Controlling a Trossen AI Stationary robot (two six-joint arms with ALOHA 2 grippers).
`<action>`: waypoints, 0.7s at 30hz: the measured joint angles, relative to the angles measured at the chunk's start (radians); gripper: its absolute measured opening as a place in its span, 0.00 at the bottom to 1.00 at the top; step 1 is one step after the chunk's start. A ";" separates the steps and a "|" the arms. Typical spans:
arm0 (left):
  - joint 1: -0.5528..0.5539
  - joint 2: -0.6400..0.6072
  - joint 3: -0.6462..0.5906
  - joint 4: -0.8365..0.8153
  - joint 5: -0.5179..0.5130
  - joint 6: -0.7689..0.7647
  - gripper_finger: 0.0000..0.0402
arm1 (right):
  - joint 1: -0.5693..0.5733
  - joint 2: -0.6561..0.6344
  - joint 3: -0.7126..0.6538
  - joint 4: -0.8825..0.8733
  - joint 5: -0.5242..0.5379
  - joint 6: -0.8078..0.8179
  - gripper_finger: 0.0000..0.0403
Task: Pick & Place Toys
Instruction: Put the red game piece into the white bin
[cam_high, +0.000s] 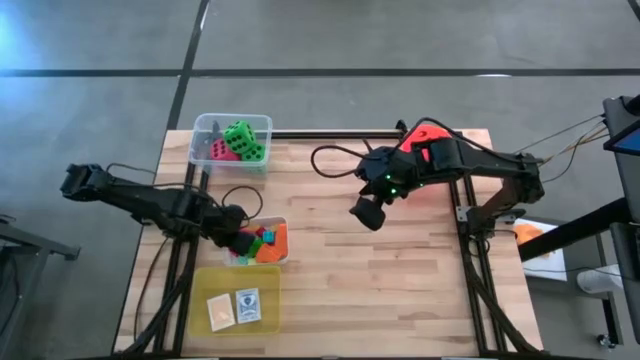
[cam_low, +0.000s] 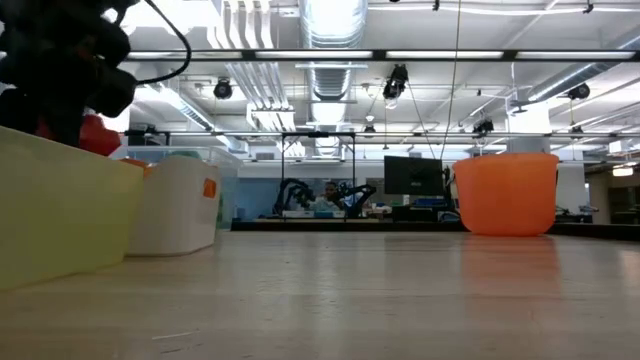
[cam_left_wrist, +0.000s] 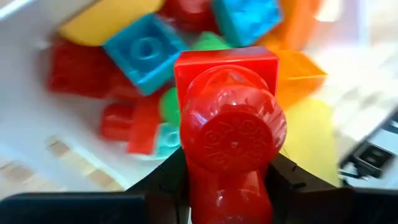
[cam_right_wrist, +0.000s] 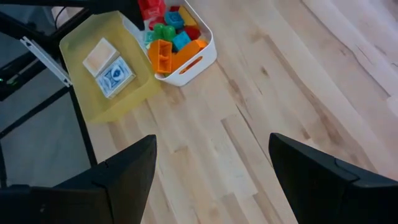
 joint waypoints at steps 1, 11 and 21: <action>0.002 -0.001 -0.001 -0.021 0.000 -0.006 0.29 | 0.000 0.000 0.000 0.000 0.000 -0.001 0.75; 0.003 0.003 -0.037 -0.036 0.007 -0.084 0.29 | 0.000 0.000 -0.001 0.000 0.000 -0.012 0.75; 0.003 0.003 -0.078 -0.022 0.015 -0.152 0.29 | 0.000 0.000 -0.001 0.001 0.000 -0.018 0.75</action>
